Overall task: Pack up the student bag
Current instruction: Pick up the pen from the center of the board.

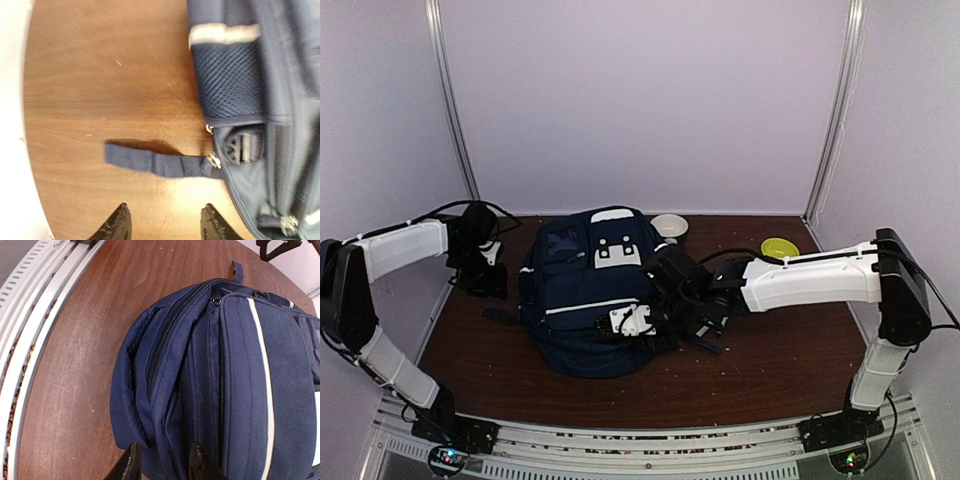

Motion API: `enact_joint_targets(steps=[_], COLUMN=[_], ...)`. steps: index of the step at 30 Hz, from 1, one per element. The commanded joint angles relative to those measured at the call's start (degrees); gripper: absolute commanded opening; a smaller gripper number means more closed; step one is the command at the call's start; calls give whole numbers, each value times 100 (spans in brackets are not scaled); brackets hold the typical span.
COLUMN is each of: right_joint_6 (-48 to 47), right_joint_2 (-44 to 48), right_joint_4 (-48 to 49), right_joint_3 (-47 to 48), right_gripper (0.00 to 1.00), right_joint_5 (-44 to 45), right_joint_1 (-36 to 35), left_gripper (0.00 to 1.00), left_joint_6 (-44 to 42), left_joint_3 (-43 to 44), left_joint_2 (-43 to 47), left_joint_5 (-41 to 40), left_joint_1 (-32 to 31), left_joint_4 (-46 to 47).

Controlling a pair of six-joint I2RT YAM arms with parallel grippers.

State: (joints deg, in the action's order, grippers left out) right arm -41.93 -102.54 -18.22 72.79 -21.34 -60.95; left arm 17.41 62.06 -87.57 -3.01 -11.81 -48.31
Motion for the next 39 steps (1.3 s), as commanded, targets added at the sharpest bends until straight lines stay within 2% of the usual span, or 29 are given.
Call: enact_joint_targets(steps=[1,3,5,10,17,19,21,22,24,26,30,34,37,39], right_joint_6=[476,654,852,1029,742,599,300,118,-96,-301,-1036,-1416,-1736,-2028], right_joint_2=[445,652,847,1397,1576,1518,1416,1383,1419,1460,1036,259,-246,-399], right_joint_4=[-400,-556,-800,-1335,-2105,-2389,-2792,-2924,-2997,-2827,-2737,-2827,-3061,-2866], right_joint_3=[396,451,500,285,-123,-146,-70,-79,-145,-320,-303,241,613,474], right_gripper=[36,38,38,38,35,33,32,31,31,35,38,30,26,26], right_joint_5=[-322,-585,-831,-1124,-718,-600,-434,-228,65,88,137,470,669,1056], right_joint_1=[152,278,493,1263,2280,2504,2653,2675,2691,2693,2668,2629,2505,2360], left_gripper=[50,51,53,58,67,75,95,98,98,95,80,65,62,61], left_joint_6=[-82,-407,-695,-1320,-1617,-1870,-2046,-2024,-1693,-1589,-1613,-1509,-1507,-1586], left_joint_3=[-156,-249,-295,-228,-689,-815,-872,-860,-796,-662,-272,-43,-139,-130], left_joint_2=[1008,1513,2029,2858,3363,3371,3215,3074,2696,2361,1980,1497,1477,1490], left_joint_5=[176,801,1013,724,1028,1007,802,506,-403,-556,692,675,688,709], left_joint_1=[39,-49,-342,-1448,-1792,-1795,-1794,-1792,-1720,-1590,-1617,-1660,-1720,-1790], left_joint_4=[-267,-58,198,768,2630,3153,3452,3516,3597,3622,3718,3259,3167,3055])
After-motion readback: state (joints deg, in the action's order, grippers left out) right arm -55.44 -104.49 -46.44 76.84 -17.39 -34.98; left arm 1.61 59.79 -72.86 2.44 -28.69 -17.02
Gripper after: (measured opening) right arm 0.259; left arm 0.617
